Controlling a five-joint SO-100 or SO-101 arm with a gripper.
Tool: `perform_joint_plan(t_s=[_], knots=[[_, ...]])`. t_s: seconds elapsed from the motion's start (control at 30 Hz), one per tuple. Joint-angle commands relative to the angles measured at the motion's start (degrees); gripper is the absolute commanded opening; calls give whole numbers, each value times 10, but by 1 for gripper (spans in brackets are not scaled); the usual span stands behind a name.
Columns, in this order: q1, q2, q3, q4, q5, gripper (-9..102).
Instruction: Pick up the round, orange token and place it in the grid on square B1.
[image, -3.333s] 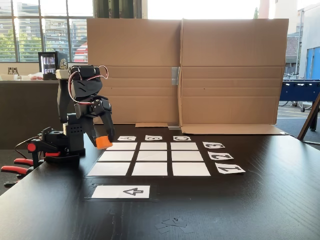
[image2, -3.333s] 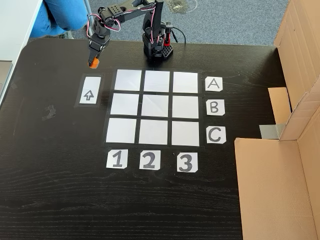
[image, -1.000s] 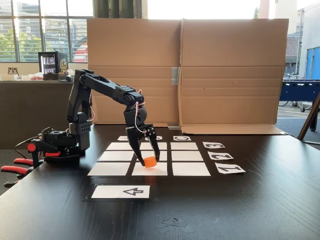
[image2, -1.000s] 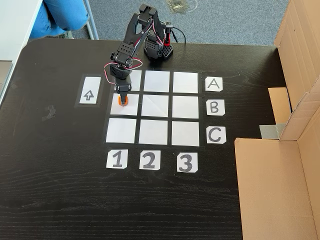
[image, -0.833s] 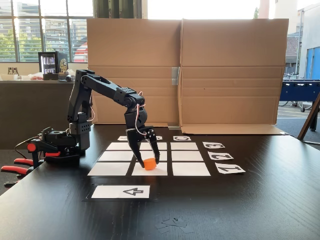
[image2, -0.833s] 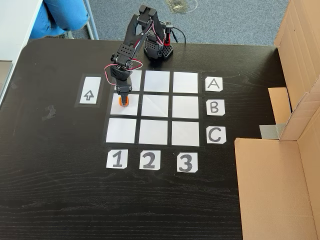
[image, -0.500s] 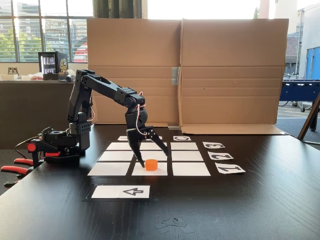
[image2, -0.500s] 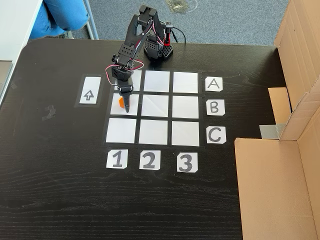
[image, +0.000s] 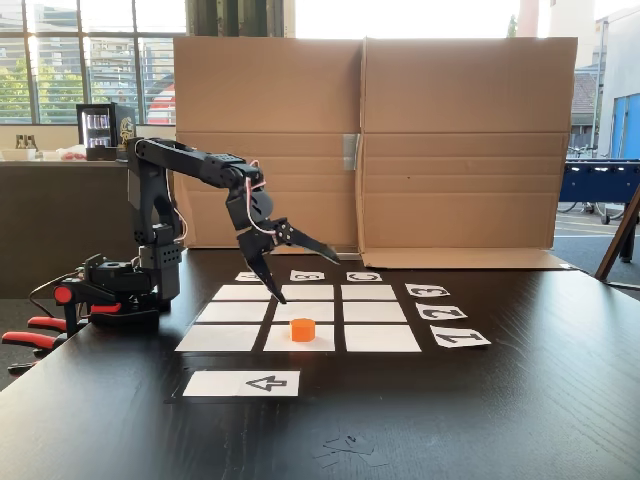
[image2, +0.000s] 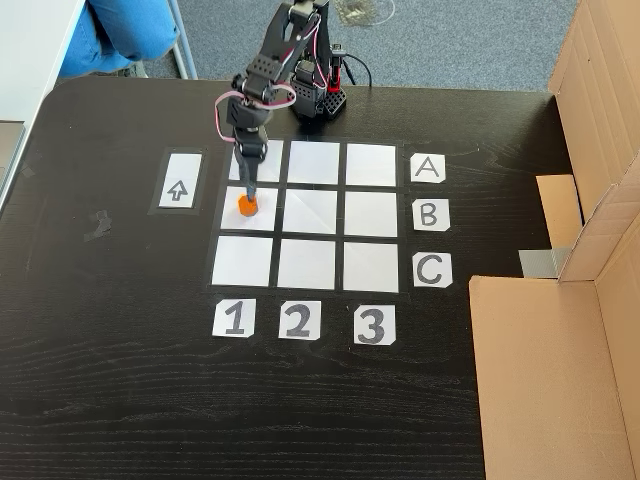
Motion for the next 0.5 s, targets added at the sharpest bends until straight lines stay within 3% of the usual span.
perform_joint_plan(t_s=[0.0,0.3,0.47], knots=[[30,106,1,-14,23,52],[172,284,0,-100,102,68],[301,347,-6,-198,207,68]])
